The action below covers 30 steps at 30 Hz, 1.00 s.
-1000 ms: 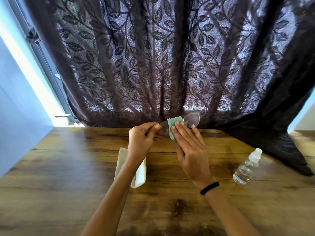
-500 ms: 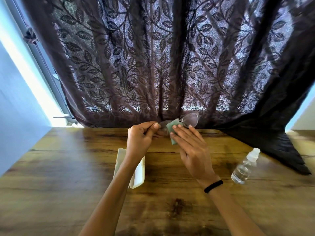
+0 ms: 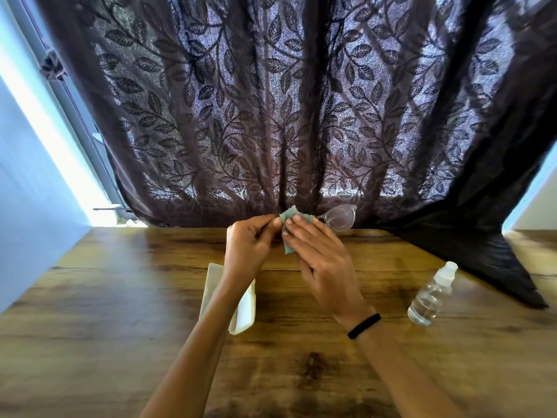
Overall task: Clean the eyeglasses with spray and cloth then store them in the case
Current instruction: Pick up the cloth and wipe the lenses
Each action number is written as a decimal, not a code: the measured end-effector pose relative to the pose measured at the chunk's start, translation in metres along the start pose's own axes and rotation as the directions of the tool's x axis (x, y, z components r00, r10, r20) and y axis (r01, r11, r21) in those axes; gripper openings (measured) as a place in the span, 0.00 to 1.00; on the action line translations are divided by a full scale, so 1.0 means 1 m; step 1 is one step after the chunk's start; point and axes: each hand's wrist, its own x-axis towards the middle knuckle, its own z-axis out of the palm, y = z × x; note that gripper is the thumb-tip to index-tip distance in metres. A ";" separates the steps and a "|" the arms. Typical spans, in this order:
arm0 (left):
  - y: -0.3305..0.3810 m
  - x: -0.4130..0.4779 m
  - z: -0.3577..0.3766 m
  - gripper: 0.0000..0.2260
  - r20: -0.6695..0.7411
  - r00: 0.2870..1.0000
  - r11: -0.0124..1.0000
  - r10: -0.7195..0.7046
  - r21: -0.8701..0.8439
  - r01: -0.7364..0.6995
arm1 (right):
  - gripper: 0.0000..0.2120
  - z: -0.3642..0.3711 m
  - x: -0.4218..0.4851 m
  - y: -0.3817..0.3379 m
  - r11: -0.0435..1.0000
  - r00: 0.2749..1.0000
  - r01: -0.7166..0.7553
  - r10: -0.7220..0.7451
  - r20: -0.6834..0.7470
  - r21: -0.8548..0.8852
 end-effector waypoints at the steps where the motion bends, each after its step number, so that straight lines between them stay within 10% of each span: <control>1: 0.000 0.000 0.000 0.08 0.004 1.000 1.000 -0.005 -0.016 0.005 | 0.15 -0.001 -0.002 0.002 1.000 1.000 0.020 -0.020 0.005 -0.022; 11: 0.009 0.002 0.005 0.06 0.003 0.998 0.987 -0.070 -0.142 0.069 | 0.14 -0.011 0.003 0.015 0.988 0.980 -0.153 0.150 -0.134 -0.015; 23: 0.007 -0.001 0.004 0.09 -0.075 0.995 0.998 0.061 -0.009 -0.062 | 0.12 -0.007 -0.009 0.004 0.999 0.998 0.032 -0.033 -0.054 -0.005; 30: 0.000 -0.001 0.004 0.06 -0.045 0.997 0.989 -0.068 -0.132 0.062 | 0.11 -0.029 -0.008 0.017 0.927 0.923 -0.261 0.321 -0.211 0.268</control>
